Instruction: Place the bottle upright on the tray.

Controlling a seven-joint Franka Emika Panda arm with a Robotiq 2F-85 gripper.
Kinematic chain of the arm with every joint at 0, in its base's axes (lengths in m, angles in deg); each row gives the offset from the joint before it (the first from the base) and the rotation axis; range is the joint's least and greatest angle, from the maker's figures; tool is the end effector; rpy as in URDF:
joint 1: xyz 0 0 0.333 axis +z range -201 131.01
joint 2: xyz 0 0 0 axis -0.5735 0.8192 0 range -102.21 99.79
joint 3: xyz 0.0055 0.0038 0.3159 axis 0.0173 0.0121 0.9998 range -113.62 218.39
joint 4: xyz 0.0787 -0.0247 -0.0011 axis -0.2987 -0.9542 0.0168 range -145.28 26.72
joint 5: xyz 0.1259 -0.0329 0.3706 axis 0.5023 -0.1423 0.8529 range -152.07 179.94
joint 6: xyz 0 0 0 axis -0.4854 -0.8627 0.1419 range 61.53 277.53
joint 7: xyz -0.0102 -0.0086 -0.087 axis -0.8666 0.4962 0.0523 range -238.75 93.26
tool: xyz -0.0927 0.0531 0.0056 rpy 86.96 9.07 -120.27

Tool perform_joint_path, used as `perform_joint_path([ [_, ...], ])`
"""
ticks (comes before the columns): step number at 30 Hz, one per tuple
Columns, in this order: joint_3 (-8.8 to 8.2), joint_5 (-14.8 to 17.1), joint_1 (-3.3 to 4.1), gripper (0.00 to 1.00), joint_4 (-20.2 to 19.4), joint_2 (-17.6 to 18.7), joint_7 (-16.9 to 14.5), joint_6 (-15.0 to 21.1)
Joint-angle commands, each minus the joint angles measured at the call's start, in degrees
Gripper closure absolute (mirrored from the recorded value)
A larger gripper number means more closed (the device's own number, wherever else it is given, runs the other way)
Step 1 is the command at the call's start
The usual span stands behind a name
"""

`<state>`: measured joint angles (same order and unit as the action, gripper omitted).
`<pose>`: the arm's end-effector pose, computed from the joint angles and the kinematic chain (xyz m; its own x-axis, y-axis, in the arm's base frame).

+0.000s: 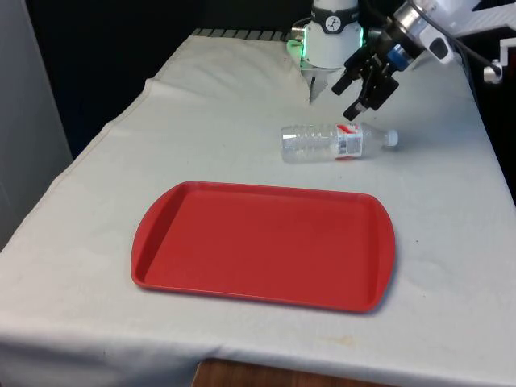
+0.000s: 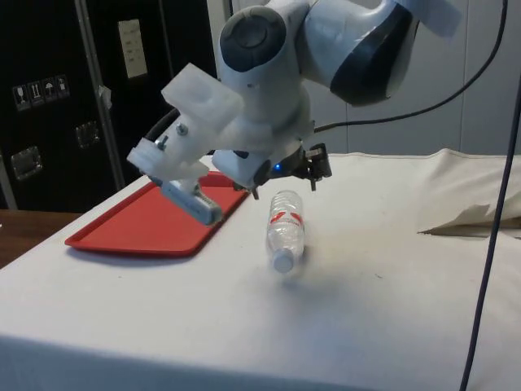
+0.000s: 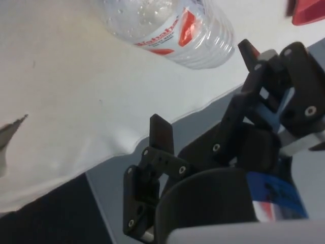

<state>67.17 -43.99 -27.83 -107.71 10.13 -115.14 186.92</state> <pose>0.4353 0.1441 0.2125 -0.2669 0.6965 -0.6661 0.9501 0.3060 -0.0607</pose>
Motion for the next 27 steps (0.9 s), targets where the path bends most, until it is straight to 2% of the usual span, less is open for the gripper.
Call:
perform_joint_path([
  [1,0.17,-1.03,0.46,0.00,0.46,0.40,1.38,-1.09],
  [8,2.18,-3.09,0.69,0.00,1.78,2.46,5.10,-4.01],
  [9,2.35,-2.46,0.23,0.00,1.55,2.29,4.41,-3.61],
  [10,2.41,-3.38,0.69,0.00,1.89,2.69,5.56,-4.35],
  [16,3.72,-5.39,0.92,0.00,2.81,4.41,9.00,-5.84],
  [17,4.13,-6.19,0.92,0.00,3.09,4.93,10.08,-6.30],
  [18,4.13,-5.39,0.46,0.00,2.69,4.58,9.05,-5.67],
  [19,4.30,-6.53,0.97,0.00,3.21,5.27,10.71,-6.59],
  [22,4.87,-7.68,1.09,0.00,3.61,6.13,12.32,-7.39],
  [24,5.39,-8.77,1.03,0.00,3.95,6.93,13.75,-8.14],
  [25,5.50,-8.02,0.63,0.00,3.72,6.70,12.95,-7.68],
  [26,5.56,-9.05,1.09,0.00,4.07,7.22,14.21,-8.42],
  [27,5.73,-9.40,1.15,0.00,4.13,7.56,14.67,-8.77],
])
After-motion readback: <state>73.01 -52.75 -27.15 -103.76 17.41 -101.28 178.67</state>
